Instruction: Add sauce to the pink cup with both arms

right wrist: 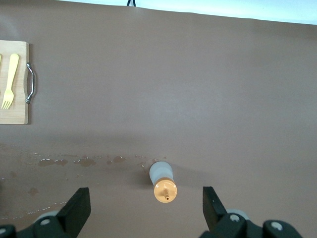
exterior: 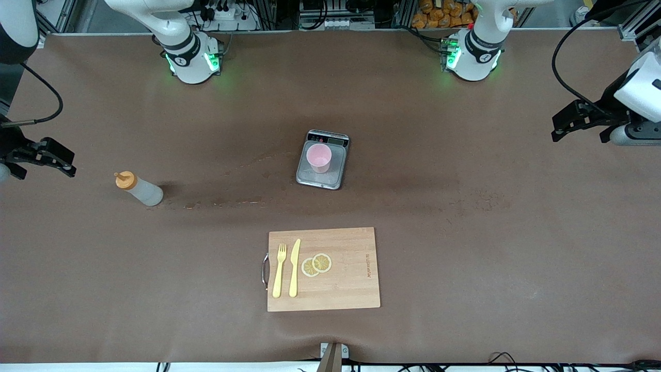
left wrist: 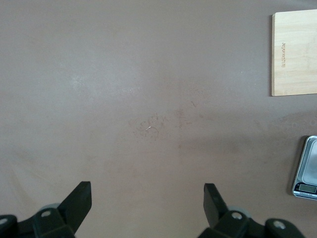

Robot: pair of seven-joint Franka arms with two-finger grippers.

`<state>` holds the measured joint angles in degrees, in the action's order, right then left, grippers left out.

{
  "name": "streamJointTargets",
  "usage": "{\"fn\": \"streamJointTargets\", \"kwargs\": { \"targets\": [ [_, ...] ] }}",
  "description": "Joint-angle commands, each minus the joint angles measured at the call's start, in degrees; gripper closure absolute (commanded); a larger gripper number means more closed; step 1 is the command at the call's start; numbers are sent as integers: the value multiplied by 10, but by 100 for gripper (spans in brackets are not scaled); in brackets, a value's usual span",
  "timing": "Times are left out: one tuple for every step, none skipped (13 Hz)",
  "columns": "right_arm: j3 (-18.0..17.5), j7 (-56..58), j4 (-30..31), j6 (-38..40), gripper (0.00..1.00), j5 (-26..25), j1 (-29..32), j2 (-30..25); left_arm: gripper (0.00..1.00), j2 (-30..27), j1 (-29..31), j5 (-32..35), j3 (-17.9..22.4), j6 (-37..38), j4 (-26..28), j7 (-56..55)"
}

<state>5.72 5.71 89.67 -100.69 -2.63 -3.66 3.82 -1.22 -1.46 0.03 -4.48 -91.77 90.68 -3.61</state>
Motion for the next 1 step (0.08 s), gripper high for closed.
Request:
{"fn": "streamJointTargets", "kwargs": {
  "targets": [
    [-3,-10,-22,9,0,9,1,9,0,-3,0,13,1,10,-5,9]
  ]
}}
